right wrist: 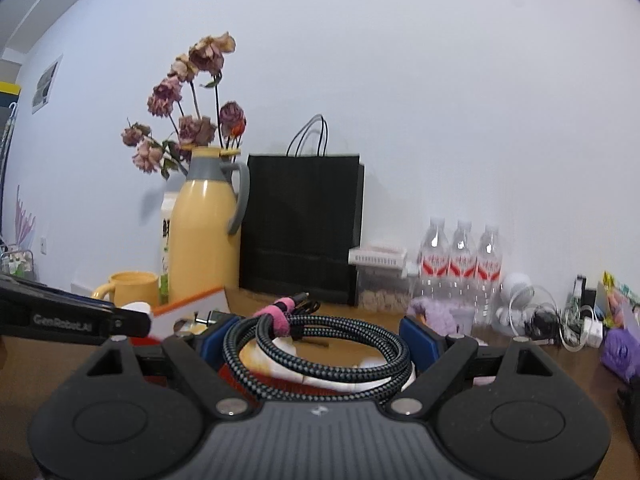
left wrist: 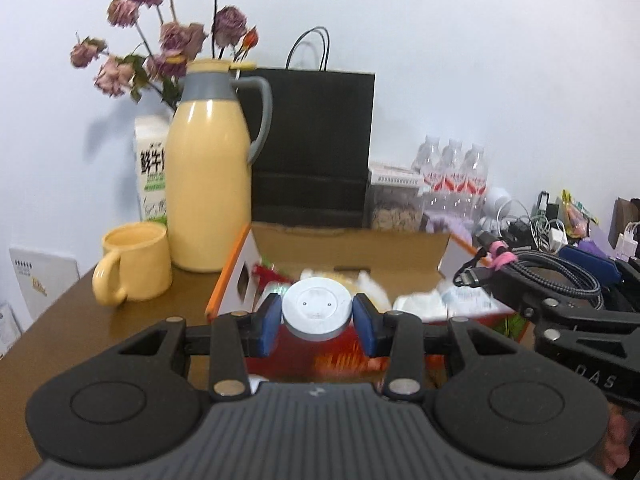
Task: Organize objects
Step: 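Carry the cable and cap into the box and open both grippers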
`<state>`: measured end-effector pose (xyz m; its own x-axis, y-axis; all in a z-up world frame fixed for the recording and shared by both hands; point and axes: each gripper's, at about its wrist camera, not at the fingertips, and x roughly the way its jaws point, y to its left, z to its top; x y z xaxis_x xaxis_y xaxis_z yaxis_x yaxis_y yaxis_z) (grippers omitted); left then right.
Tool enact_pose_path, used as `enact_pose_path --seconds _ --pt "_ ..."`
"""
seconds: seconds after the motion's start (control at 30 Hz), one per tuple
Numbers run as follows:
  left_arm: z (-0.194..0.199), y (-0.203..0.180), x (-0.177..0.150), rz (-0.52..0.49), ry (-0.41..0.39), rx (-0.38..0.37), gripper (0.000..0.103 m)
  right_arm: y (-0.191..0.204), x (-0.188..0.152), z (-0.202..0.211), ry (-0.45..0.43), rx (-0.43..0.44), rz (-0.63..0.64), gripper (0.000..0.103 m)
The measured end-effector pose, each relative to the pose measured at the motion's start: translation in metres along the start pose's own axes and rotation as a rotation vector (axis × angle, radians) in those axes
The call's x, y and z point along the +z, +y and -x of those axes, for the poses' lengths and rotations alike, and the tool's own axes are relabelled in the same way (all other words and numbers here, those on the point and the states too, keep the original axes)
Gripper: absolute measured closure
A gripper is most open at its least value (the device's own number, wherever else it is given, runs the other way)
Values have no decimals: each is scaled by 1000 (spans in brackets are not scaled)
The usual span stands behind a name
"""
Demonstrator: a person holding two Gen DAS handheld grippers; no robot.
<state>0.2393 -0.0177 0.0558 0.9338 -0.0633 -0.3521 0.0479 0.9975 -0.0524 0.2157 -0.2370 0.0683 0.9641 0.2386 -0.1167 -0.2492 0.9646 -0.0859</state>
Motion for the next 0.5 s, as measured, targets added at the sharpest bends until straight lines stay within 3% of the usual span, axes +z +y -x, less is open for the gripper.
enact_pose_path --seconds 0.23,0.5 --pt "-33 -8 25 26 -35 22 63 0 13 -45 -12 -17 7 17" --pt "-82 -11 37 41 -24 38 63 -10 0 -101 52 -33 7 17"
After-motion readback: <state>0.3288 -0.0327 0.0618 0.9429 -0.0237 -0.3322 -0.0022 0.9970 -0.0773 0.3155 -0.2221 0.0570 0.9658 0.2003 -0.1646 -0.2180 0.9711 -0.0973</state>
